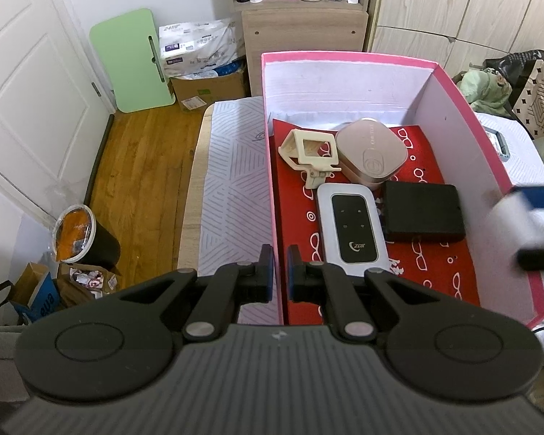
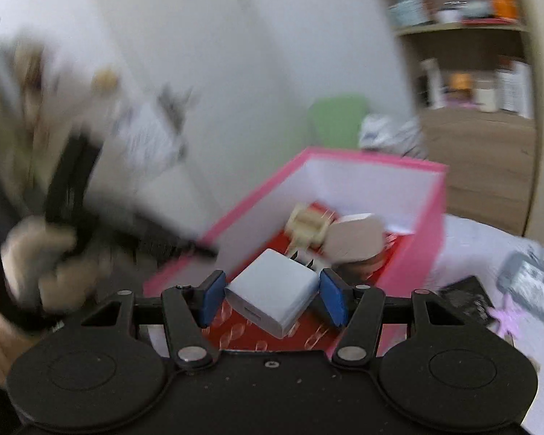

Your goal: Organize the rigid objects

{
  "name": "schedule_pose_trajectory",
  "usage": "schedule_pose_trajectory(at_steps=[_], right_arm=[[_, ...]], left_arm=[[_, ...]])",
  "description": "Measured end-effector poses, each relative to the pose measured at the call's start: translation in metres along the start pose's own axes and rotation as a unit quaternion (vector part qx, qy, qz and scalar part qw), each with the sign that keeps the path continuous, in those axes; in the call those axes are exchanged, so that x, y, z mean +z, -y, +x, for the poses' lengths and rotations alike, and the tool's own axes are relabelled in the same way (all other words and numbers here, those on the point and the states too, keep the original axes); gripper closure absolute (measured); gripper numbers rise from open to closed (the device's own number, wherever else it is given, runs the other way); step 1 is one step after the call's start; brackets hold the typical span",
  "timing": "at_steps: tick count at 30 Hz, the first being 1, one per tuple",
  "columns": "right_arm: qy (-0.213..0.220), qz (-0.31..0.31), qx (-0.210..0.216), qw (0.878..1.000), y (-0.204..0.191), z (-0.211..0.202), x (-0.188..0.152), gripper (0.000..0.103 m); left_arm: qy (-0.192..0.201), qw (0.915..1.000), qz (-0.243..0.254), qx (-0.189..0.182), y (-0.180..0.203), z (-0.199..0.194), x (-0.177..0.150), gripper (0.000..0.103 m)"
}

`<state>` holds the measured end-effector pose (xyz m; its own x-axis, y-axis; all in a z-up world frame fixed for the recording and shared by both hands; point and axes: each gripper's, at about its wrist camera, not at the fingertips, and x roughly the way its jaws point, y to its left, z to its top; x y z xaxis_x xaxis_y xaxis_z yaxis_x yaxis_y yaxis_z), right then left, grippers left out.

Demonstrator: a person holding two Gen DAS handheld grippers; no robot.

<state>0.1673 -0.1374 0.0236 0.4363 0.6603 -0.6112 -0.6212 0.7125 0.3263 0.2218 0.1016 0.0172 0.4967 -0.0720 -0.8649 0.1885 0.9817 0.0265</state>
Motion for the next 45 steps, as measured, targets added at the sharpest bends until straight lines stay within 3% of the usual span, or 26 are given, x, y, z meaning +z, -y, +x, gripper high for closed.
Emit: schedule_pose_trajectory(at_steps=[3,6,11,14,19,28,32,39,45], right_arm=[[-0.071,-0.024,0.021,0.997,-0.008,0.030,0.007,0.041],[-0.108,-0.024,0.058,0.992,-0.006,0.048,0.010,0.041],[-0.150,-0.033,0.035,0.988,-0.001,0.074,0.013,0.041],[-0.154,-0.045,0.009,0.987,-0.007,0.077,0.010,0.040],[-0.135,-0.080,-0.036,0.987,-0.014,0.066,0.007,0.040],[-0.061,-0.036,-0.027,0.997,-0.009,0.006,0.016,0.038],[-0.019,-0.010,-0.050,0.999,0.005,-0.030,0.008,0.038],[0.008,0.085,-0.115,0.990,0.057,-0.083,-0.032,0.038],[-0.005,0.159,-0.146,0.976,0.096,-0.089,-0.078,0.038]], left_arm=[[0.002,1.0000,-0.002,0.000,0.001,-0.002,-0.001,0.096],[0.005,1.0000,0.005,0.006,0.004,-0.005,-0.002,0.095],[0.004,1.0000,0.002,0.005,0.004,-0.004,-0.001,0.096],[0.001,1.0000,0.001,0.004,0.005,-0.004,-0.002,0.095],[0.001,1.0000,0.003,0.005,0.005,-0.004,-0.001,0.095],[0.005,1.0000,-0.005,0.001,0.003,-0.005,-0.002,0.095],[0.004,1.0000,-0.008,0.003,0.004,-0.005,-0.002,0.095],[0.009,0.9999,0.004,0.011,0.009,-0.006,-0.005,0.095],[0.006,0.9999,0.006,0.013,0.010,-0.006,-0.002,0.095]])
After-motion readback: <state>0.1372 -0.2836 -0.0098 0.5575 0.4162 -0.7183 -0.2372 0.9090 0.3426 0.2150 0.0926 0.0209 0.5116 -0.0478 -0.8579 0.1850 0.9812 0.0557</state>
